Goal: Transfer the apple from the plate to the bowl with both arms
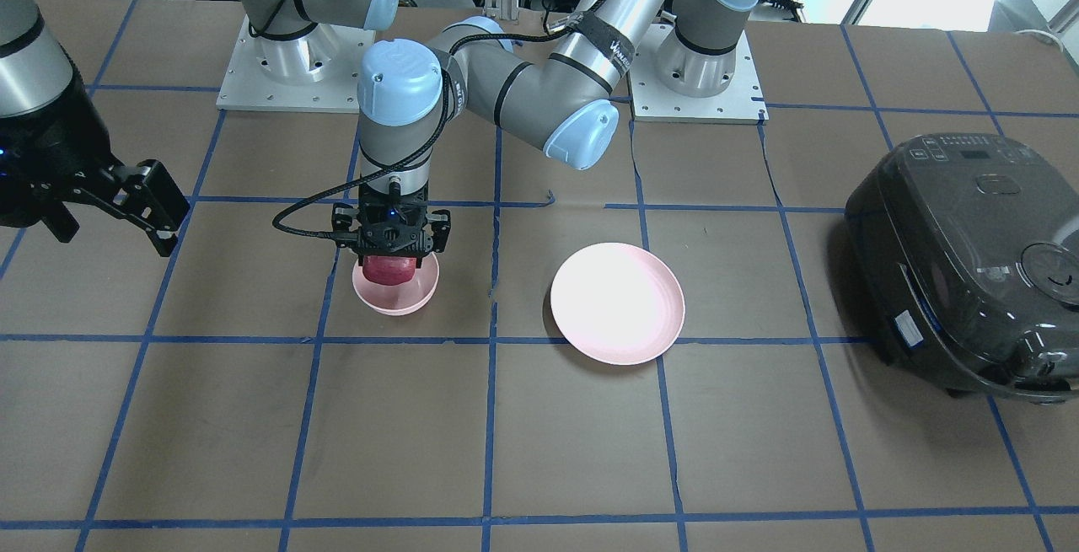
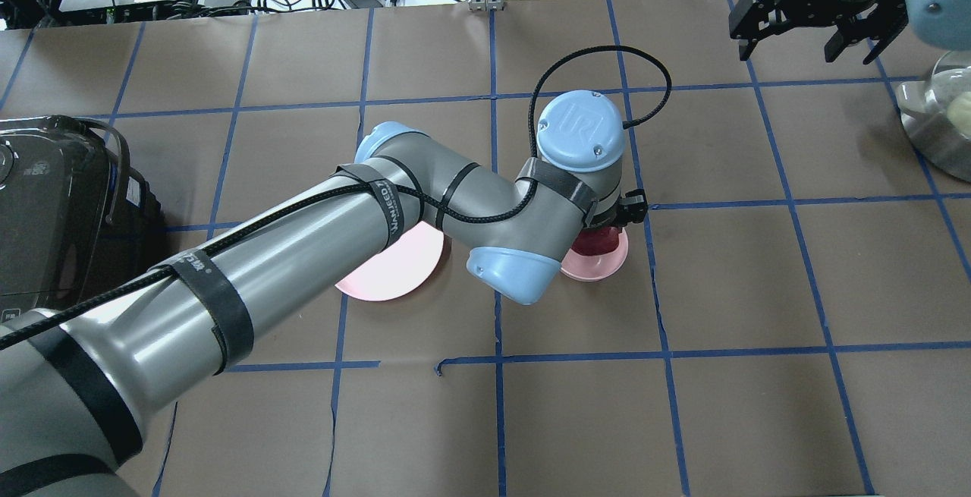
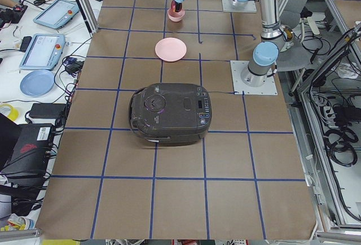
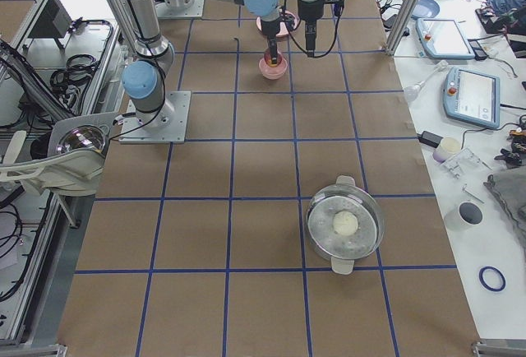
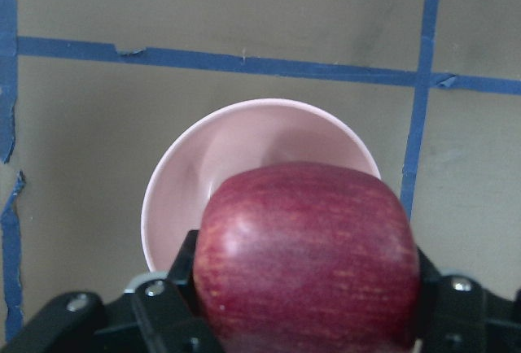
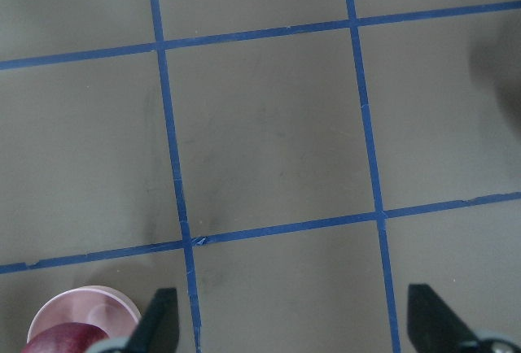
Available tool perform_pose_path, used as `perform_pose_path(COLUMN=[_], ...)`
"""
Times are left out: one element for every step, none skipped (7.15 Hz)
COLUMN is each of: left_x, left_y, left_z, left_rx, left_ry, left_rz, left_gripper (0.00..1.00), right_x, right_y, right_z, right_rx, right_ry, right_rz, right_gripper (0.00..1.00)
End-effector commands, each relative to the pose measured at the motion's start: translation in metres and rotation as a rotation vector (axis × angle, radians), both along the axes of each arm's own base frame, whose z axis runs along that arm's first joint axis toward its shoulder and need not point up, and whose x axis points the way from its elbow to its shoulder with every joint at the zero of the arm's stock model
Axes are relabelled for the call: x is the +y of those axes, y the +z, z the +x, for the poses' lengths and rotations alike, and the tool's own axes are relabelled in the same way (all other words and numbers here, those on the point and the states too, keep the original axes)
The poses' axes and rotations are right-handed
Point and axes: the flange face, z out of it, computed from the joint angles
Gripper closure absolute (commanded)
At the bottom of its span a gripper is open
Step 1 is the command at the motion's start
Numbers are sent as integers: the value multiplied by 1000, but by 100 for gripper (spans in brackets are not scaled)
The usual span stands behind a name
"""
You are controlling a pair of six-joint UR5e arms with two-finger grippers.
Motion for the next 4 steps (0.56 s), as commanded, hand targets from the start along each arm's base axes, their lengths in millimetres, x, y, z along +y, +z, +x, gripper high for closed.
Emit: perform_pose_path(left_x=[-5,-4,-5,-5], left_y=[-10,-11,-10,-9], left_z=[3,3,3,3], left_rx=[-55,-57,-52,-50], left_ry=[-25,-23,-20,-19], left_rz=[-25,-21,-24,-27], left_gripper=[52,43,35,30], right_x=[-2,-3,-4,-4], right_y=[1,2,3,3], right_z=[-1,-1,-2,-1], right_rx=[-2,3,6,8], right_ry=[-12,-9,-2,-1], right_rz=[-27,-50,-55,-52], right_gripper=[0,0,0,0])
